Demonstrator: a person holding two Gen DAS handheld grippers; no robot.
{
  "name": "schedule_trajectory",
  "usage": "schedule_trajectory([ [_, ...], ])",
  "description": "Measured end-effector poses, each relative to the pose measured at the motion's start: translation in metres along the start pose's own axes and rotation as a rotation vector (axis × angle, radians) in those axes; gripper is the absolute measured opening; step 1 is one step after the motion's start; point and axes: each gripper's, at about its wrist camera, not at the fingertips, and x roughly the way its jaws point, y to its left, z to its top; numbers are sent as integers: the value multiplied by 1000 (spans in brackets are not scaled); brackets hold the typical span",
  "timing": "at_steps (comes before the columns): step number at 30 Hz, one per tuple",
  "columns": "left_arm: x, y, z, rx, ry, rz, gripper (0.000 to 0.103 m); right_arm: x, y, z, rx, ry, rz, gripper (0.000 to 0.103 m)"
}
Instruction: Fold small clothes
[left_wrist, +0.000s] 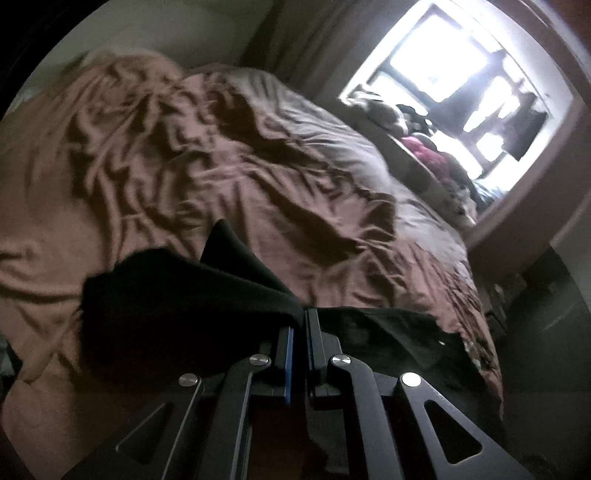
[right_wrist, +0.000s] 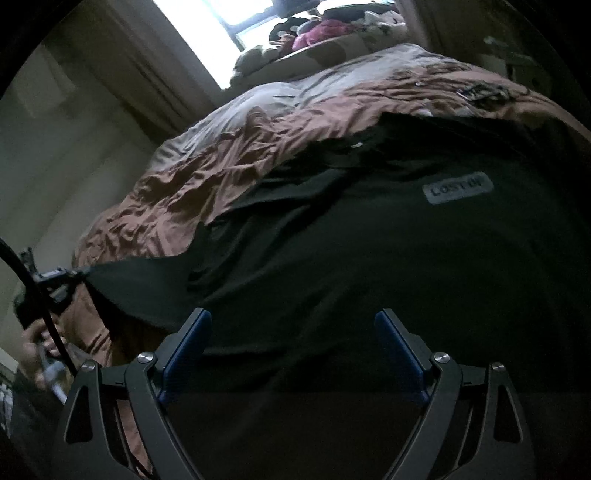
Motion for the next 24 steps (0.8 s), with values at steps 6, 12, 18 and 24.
schedule_trajectory([
  [6,-10,-58,1,95,-2,-53,5,17,-20,-8,30,43,-35,89],
  [12,-12,-115,-7,174,8,-127,5,39,-43,-6,99,95,-86,82],
  [18,-2,-167,-20,247,53,-197,5,41,-58,3,166,105,-47,77],
  [24,18,-208,-49,330,123,-240,5,34,-76,6,234,85,-27,77],
])
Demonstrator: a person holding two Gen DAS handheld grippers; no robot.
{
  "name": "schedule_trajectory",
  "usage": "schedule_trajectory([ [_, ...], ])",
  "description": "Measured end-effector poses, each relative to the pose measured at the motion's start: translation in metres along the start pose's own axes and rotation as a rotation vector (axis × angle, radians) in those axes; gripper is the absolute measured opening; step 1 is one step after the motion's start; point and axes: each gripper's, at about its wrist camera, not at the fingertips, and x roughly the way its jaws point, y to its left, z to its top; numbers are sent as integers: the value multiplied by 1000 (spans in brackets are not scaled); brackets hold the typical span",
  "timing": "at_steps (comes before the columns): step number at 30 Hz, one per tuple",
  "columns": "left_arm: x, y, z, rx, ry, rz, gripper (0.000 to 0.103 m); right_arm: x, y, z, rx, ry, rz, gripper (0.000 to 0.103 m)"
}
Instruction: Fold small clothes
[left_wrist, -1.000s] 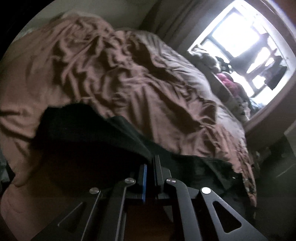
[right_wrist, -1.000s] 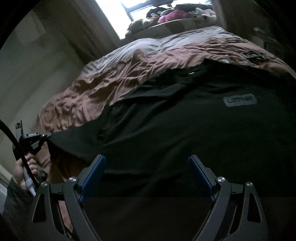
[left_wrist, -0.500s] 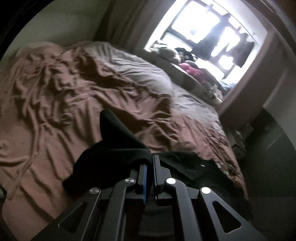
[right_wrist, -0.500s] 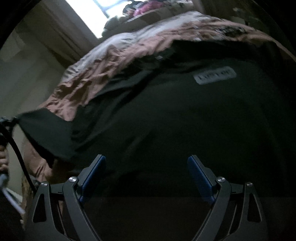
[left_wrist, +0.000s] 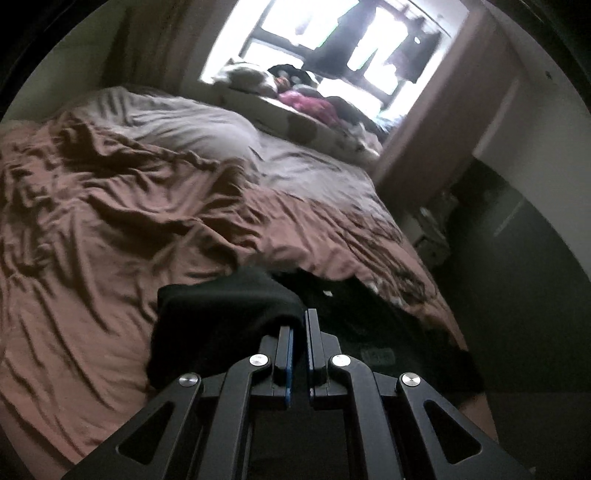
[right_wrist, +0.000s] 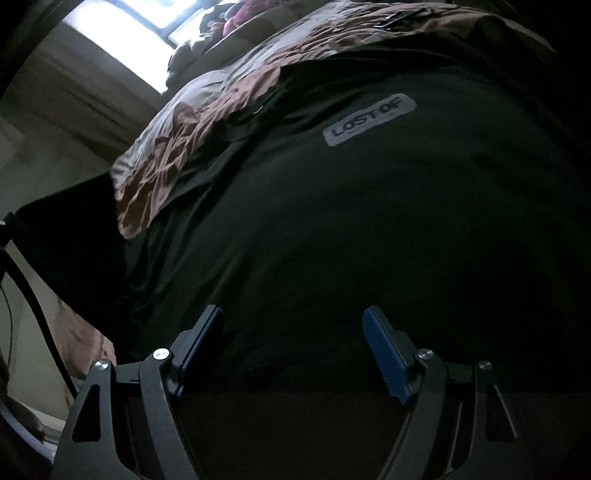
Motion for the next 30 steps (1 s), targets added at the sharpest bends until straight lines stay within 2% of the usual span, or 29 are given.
schedule_trajectory([
  [4,27,-14,-23,24,76,-31,5,-6,-7,-3,3,-12,-1,77],
  [7,50,-23,-43,33,168,-76,6,-9,-9,-3,14,-23,1,77],
  [9,61,-28,-52,41,240,-87,15,-10,-11,-3,21,-25,2,77],
  [11,65,-28,-59,31,279,-112,42,-12,-12,-4,22,-26,1,77],
  [12,64,-27,-62,31,283,-125,49,-14,-13,-4,21,-28,0,77],
  [13,60,-27,-66,35,285,-133,60,-15,-13,-4,23,-33,1,77],
  [14,58,-26,-69,39,288,-136,65,-17,-14,-3,24,-37,2,77],
  [18,39,-10,-79,16,290,-158,66,-22,-12,-3,18,-50,2,77],
  [21,22,6,-84,-13,270,-174,66,-27,-8,-5,-3,-54,11,77],
  [24,-1,23,-84,-35,234,-222,66,-33,1,-6,-33,-65,25,77],
  [26,-13,33,-81,-31,196,-196,66,-37,6,-7,-54,-70,30,77],
  [28,-20,47,-78,-50,166,-138,66,-40,13,-8,-80,-76,31,77],
  [30,-21,61,-79,-72,165,-99,66,-42,19,-10,-107,-76,34,77],
])
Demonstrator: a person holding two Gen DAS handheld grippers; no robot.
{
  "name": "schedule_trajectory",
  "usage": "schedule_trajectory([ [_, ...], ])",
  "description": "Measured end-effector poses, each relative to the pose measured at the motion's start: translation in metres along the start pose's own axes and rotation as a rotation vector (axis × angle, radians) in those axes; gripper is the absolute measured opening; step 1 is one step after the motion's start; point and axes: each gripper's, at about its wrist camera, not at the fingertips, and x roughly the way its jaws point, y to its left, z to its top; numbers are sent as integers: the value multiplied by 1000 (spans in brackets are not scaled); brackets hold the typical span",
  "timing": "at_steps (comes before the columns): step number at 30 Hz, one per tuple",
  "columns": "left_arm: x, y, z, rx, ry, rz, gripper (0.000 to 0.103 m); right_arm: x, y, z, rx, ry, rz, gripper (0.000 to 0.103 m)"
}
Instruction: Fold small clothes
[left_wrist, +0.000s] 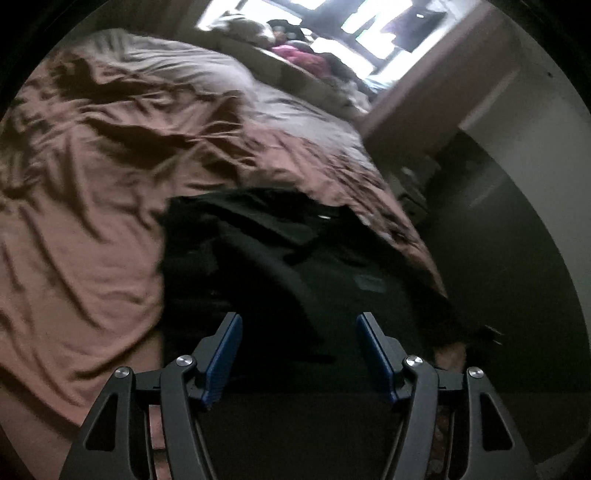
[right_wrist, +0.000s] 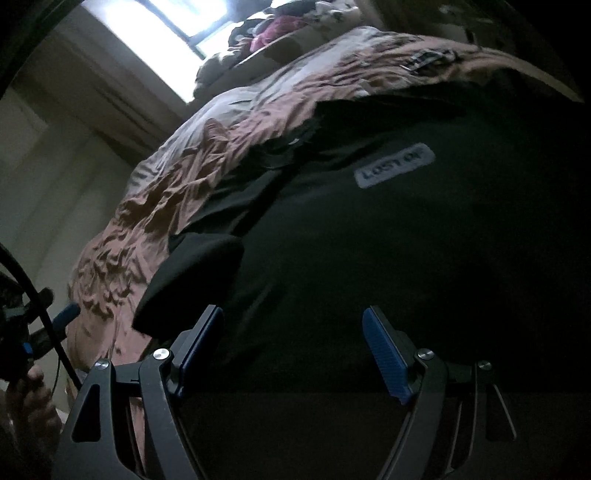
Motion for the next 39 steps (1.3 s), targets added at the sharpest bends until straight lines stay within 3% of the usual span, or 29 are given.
schedule_trajectory([
  [8,-5,52,-20,-46,7,101,65,3,60,3,-197,17,38,77],
  [17,-14,96,-32,-82,10,152,61,22,149,13,-444,62,66,77],
  [22,-27,121,-37,-116,0,175,61,64,194,11,-561,140,66,77],
  [30,-44,157,-45,-162,-13,211,61,145,227,10,-562,265,0,77],
  [36,-46,175,-54,-189,-13,219,61,218,247,-1,-612,338,-137,77],
  [39,-43,182,-59,-199,-1,226,61,249,247,-5,-616,382,-161,77],
])
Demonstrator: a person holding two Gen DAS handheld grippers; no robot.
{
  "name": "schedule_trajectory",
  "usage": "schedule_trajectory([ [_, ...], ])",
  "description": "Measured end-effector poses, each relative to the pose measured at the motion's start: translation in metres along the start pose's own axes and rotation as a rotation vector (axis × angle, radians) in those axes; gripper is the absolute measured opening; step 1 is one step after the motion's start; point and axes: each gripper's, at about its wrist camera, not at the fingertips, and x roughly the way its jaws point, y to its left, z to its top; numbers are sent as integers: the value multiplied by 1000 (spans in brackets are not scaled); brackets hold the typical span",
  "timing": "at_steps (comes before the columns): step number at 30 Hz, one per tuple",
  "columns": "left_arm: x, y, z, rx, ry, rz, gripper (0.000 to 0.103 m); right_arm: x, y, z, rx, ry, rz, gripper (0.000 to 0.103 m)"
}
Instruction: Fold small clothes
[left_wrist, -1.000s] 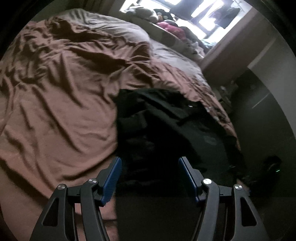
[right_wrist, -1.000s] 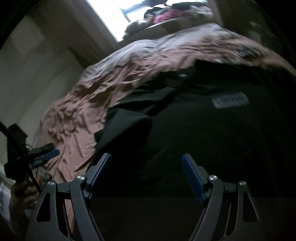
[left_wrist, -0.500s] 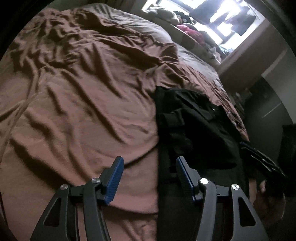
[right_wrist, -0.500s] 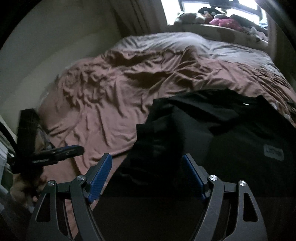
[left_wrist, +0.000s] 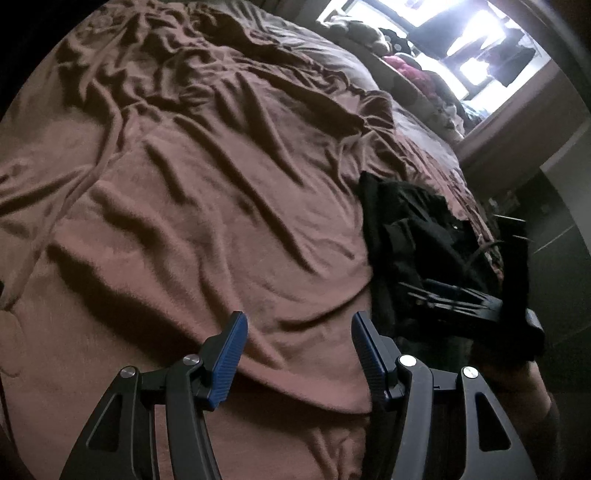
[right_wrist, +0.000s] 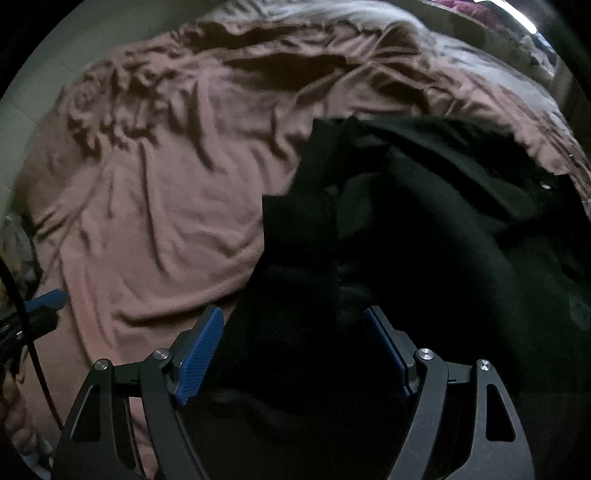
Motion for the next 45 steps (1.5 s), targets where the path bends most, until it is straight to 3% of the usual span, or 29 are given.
schedule_trajectory([
  [3,3,2,-2,-3,6,8,61,26,1,3,-11,56,-15,77],
  [6,3,1,-3,-4,8,8,61,25,-11,5,58,30,15,59],
  [10,3,-8,0,7,4,7,61,23,-34,7,124,33,88,25],
  [14,2,-24,2,35,-1,12,61,12,-53,4,156,18,149,10],
  [20,5,-46,7,60,0,17,61,-30,-71,-3,142,-66,147,8],
  [28,16,-80,15,111,1,30,61,-108,-144,-39,218,-178,167,8],
  [35,40,-112,12,180,29,70,61,-166,-219,-85,335,-270,126,8],
  [45,77,-142,-10,347,107,174,61,-204,-305,-166,509,-299,78,8],
])
